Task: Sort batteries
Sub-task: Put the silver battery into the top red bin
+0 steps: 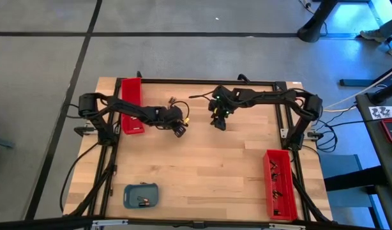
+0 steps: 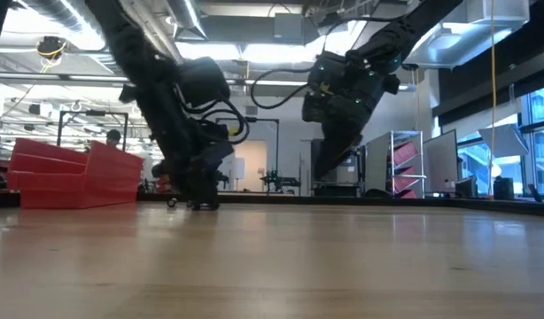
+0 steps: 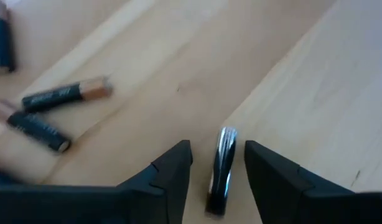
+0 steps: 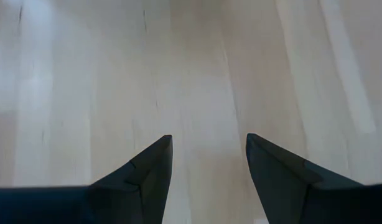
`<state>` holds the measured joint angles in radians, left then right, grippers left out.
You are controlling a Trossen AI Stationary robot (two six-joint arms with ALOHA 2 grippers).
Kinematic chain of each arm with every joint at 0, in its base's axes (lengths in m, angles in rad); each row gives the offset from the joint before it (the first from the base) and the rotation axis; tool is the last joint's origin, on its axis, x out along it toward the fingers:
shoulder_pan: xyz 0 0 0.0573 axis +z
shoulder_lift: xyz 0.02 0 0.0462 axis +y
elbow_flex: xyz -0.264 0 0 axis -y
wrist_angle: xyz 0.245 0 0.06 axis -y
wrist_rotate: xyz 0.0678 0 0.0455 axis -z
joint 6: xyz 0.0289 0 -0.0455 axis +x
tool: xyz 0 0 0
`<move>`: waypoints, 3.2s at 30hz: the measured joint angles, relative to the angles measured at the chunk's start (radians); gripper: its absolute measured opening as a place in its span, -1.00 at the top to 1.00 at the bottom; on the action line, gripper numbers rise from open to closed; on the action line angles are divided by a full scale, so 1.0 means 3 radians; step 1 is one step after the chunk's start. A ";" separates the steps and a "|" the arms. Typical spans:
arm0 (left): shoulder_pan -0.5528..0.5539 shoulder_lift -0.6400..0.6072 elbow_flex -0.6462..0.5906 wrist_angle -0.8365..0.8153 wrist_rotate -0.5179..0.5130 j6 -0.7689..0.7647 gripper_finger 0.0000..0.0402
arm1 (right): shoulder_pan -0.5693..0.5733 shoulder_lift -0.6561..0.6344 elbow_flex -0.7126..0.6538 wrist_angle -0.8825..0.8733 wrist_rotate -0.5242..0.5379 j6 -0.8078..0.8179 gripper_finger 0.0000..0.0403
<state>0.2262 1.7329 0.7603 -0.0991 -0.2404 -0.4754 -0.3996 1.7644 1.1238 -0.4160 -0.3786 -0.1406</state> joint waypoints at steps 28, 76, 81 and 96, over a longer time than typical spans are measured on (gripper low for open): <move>-0.0206 0.0142 -0.1024 0.2031 -0.0207 0.0426 0.72 | -0.0084 -0.0540 -0.0391 -0.0010 -0.0053 0.0906 -0.01; 0.1671 -0.2055 0.0712 -0.3849 0.0691 0.1785 0.89 | -0.0087 -0.0638 -0.0391 0.0984 0.0015 0.1115 -0.02; 0.2136 -0.2055 0.0316 -0.3555 0.0756 0.2105 0.89 | -0.0084 -0.0638 -0.0391 0.0974 0.0006 0.1243 -0.02; 0.2787 -0.1699 0.0154 -0.3051 0.1068 0.2842 0.89 | -0.0084 -0.0637 -0.0391 0.0987 0.0009 0.1607 -0.02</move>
<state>1.0622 1.2232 0.8067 -1.0145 0.0799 0.3773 -0.4248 1.5734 1.0065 -0.1200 -0.3759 0.3415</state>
